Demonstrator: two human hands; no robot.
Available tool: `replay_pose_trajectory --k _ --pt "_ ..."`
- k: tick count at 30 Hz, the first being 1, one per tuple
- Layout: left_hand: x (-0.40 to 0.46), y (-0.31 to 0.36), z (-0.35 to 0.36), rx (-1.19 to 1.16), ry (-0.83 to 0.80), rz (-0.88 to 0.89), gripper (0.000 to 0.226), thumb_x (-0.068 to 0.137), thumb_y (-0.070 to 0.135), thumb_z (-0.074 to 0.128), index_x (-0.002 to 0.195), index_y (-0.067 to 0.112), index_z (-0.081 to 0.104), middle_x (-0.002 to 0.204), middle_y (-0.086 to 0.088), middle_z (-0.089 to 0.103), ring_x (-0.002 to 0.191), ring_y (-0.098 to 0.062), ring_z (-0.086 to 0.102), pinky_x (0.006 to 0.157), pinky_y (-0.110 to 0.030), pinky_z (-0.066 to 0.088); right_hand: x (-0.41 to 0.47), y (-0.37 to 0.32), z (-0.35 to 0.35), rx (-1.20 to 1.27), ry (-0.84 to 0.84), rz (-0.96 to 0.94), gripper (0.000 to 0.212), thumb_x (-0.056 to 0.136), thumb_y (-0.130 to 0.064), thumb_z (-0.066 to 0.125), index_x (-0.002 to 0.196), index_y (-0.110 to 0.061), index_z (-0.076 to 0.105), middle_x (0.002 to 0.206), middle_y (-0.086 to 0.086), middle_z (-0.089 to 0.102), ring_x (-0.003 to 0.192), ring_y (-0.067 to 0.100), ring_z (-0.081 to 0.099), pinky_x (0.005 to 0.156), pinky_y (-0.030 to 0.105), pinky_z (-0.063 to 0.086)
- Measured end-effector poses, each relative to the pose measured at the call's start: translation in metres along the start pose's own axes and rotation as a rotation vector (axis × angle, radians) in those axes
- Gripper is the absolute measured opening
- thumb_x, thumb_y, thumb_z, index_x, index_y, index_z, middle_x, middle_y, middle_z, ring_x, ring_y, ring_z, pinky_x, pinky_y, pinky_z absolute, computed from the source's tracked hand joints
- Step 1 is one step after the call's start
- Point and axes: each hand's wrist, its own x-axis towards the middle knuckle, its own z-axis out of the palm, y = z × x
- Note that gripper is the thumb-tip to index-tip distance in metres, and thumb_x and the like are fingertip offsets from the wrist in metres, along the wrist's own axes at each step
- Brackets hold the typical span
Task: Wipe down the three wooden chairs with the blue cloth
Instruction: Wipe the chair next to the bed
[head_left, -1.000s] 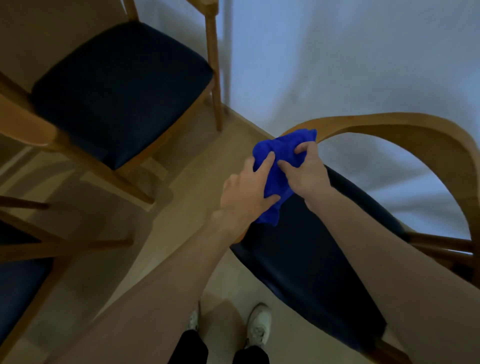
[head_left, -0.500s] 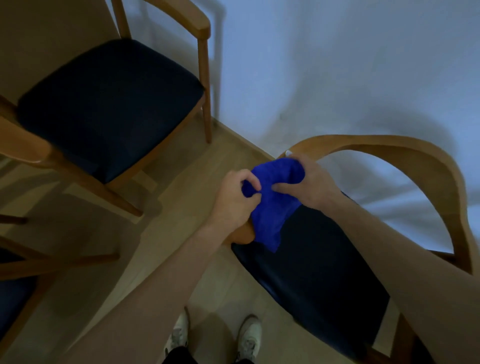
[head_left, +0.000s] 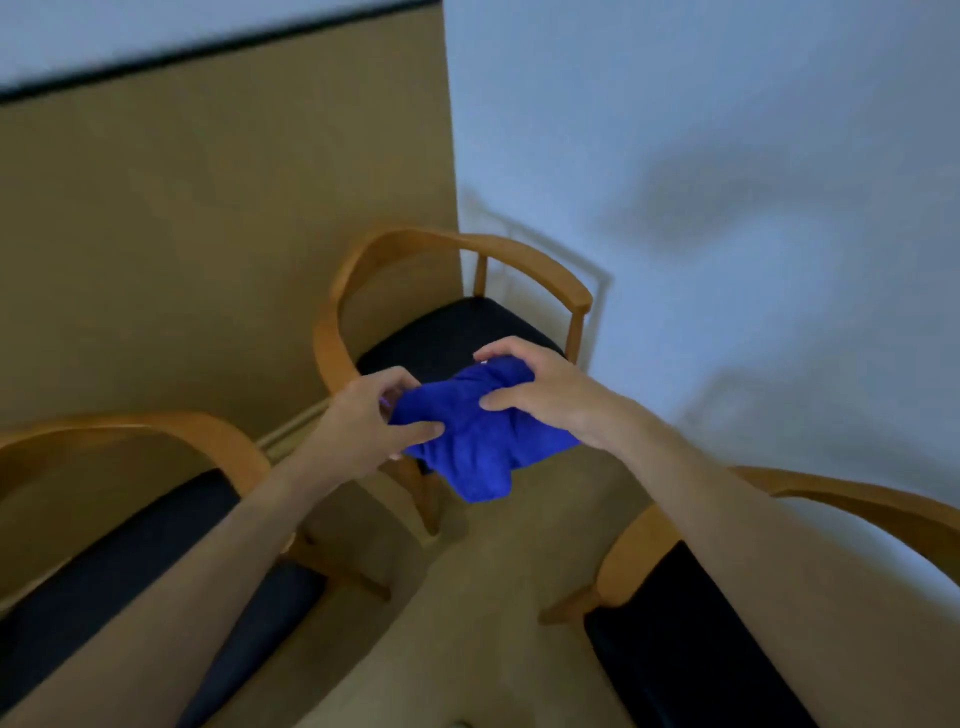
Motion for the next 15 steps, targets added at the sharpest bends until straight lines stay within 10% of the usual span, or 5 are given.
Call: replay_pose_trajectory --k 5,15 --pt "-0.098 0.027 -0.070 -0.320 0.343 -0.222 0.043 0.092 0.045 0.056 0.130 0.031 0.043 0.101 0.001 0.066 0.079 -0.014 0.071 0.074 -0.036 0.060 -0.018 -0.123 0.046 0.155 -0.065 -0.183 0.036 0.084 -0.021 0.074 0.111 -0.042 0.062 0.128 -0.012 0.055 0.117 0.014 0.053 0.100 0.042 0.047" --pt "-0.253 0.027 -0.149 -0.744 0.465 -0.436 0.043 0.087 0.055 0.056 0.117 0.025 0.051 0.119 -0.002 0.058 0.106 -0.026 0.060 0.078 -0.042 0.058 -0.077 -0.289 0.181 0.312 -0.195 -0.293 0.035 0.081 -0.017 0.073 0.112 -0.033 0.065 0.121 0.002 0.059 0.106 0.022 0.061 0.096 0.042 0.052"
